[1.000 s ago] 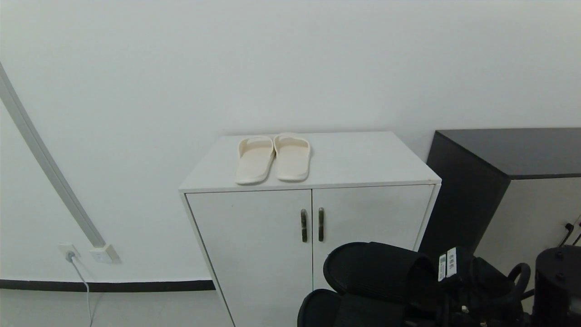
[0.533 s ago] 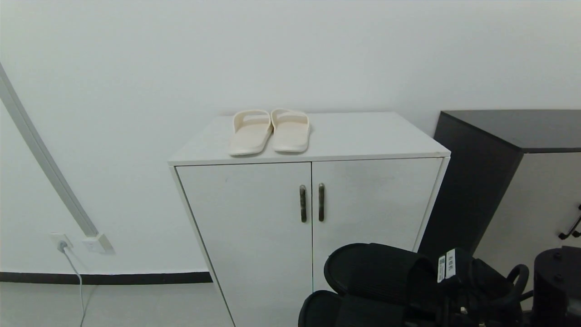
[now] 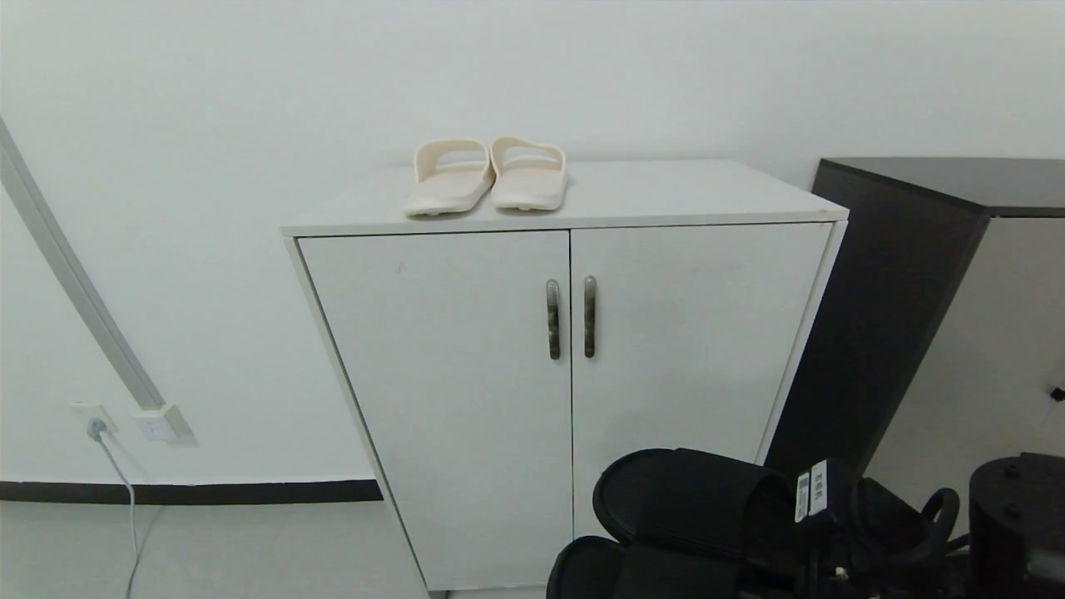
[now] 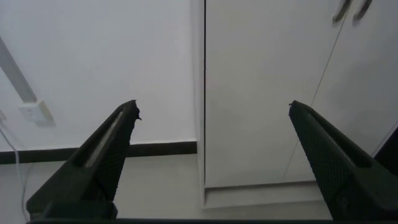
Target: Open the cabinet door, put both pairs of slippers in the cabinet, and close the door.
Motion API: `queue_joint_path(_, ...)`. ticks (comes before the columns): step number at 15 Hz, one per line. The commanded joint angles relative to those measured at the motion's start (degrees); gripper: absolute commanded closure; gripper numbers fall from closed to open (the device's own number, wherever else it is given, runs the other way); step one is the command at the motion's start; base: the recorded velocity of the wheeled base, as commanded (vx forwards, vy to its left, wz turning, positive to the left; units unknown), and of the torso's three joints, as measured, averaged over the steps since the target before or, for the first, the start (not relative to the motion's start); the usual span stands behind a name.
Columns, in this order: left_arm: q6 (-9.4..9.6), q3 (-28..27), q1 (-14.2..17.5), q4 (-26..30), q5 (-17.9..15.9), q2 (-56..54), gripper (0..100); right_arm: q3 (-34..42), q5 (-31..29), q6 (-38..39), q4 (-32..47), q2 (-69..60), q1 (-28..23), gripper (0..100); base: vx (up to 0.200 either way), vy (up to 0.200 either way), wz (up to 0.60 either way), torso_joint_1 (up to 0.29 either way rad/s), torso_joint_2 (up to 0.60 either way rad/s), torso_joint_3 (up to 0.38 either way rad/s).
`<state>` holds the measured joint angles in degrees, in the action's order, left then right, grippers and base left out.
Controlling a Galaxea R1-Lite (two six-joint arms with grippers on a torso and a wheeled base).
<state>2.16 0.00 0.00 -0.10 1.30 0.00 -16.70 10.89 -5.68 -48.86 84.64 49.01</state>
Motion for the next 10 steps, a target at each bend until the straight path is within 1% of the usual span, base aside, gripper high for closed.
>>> queue_joint_path(1, 0.30, 0.0, 0.0, 0.0, -0.1, 0.0, 0, 0.0, 0.0, 0.1, 0.0, 0.2, -0.1, 100, 0.000, 0.000, 0.00, -0.085, 0.45, 0.369)
queue_joint_path(3, -0.05, 0.0, 0.0, 0.0, -1.4, 0.1, 0, 0.0, 0.1, 0.0, 0.0, 0.9, 0.0, 100, 0.000, 0.000, 0.00, -0.039, 0.44, 0.391)
queue_joint_path(4, -0.14, 0.0, 0.0, 0.0, -1.3, 0.0, 0, 0.1, 0.1, 0.0, 0.0, 1.1, -0.1, 100, 0.000, 0.000, 0.00, 0.007, 0.33, 0.290)
queue_joint_path(5, -0.31, 0.0, 0.0, 0.1, -1.3, 0.3, 0, 0.1, 0.1, 0.1, 0.0, 1.1, -0.1, 100, 0.000, 0.000, 0.00, -0.002, 0.07, 0.022)
queue_joint_path(7, -1.28, 0.0, 0.0, 0.0, -1.1, 0.3, 0, 0.1, 0.1, 0.1, -0.1, 1.4, -0.1, 100, 0.000, 0.000, 0.00, 0.000, 0.00, 0.000)
queue_joint_path(8, -1.37, 0.0, 0.0, -0.2, -1.0, 0.0, 0, 0.2, 0.0, 0.0, -0.1, 1.2, -0.1, 100, 0.000, 0.000, 0.00, 0.000, 0.00, 0.000)
queue_joint_path(9, -1.28, -0.4, 0.0, -0.3, 0.0, 0.0, 0, 0.2, 0.0, 0.1, -0.1, 1.1, -0.1, 100, 0.000, 0.000, 0.00, 0.000, 0.00, 0.000)
queue_joint_path(10, -2.42, -6.5, -0.1, 0.2, 0.8, 1.8, 0, 0.2, 0.0, 0.1, -0.1, 1.0, -0.1, 100, 0.000, 0.000, 0.00, 0.000, 0.00, 0.000)
